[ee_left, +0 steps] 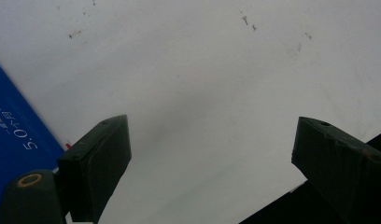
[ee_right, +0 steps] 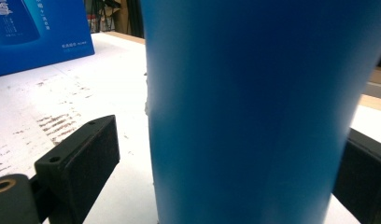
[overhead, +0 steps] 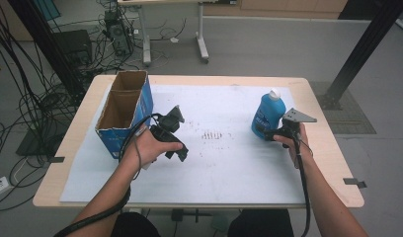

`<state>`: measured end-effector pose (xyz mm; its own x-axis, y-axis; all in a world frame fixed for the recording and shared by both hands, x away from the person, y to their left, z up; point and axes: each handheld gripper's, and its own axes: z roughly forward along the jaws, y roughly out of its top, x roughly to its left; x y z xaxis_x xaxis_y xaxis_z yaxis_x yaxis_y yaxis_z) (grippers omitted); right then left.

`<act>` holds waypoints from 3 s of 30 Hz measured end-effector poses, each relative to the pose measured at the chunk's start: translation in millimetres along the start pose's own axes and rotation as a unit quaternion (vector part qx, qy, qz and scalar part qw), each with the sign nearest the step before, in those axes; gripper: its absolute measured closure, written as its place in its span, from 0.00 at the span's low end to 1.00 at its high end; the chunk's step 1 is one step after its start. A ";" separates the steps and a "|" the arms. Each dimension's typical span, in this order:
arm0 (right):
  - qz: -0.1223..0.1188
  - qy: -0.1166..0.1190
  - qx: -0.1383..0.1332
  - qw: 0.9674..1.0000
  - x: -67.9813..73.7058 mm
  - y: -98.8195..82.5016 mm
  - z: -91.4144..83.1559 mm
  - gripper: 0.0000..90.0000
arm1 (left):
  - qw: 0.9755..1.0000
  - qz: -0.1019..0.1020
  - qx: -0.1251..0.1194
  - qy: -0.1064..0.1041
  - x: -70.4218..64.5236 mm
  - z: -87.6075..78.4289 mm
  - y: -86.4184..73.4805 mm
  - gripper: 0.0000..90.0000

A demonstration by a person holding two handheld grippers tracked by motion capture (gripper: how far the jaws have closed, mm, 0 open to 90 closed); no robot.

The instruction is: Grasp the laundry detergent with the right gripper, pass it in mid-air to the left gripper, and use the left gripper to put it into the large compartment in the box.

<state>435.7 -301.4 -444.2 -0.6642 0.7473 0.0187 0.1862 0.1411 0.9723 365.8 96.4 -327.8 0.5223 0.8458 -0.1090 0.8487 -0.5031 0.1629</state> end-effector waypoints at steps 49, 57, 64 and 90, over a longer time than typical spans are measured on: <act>0.008 0.004 -0.009 1.000 -0.3 1.7 -3.4 0.05 | 1.000 0.007 0.002 -0.002 -5.4 -0.9 4.2 0.14; 0.008 0.004 -0.009 1.000 -0.5 1.4 -3.0 0.05 | 1.000 0.006 0.001 0.001 -4.1 -2.9 5.2 0.14; 0.008 0.004 -0.010 1.000 -0.2 1.3 -2.6 0.05 | 1.000 0.006 0.002 0.000 -4.6 -2.1 5.6 0.14; 0.009 -0.003 -0.014 1.000 3.9 0.9 -0.4 0.17 | 1.000 0.007 0.000 -0.006 -6.5 -3.2 3.7 0.14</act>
<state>433.0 -298.7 -443.1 -0.6565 0.7535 0.0341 0.1778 0.1107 0.9778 365.2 89.6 -323.3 0.5344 0.8370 -0.1177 0.8417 -0.5143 0.1644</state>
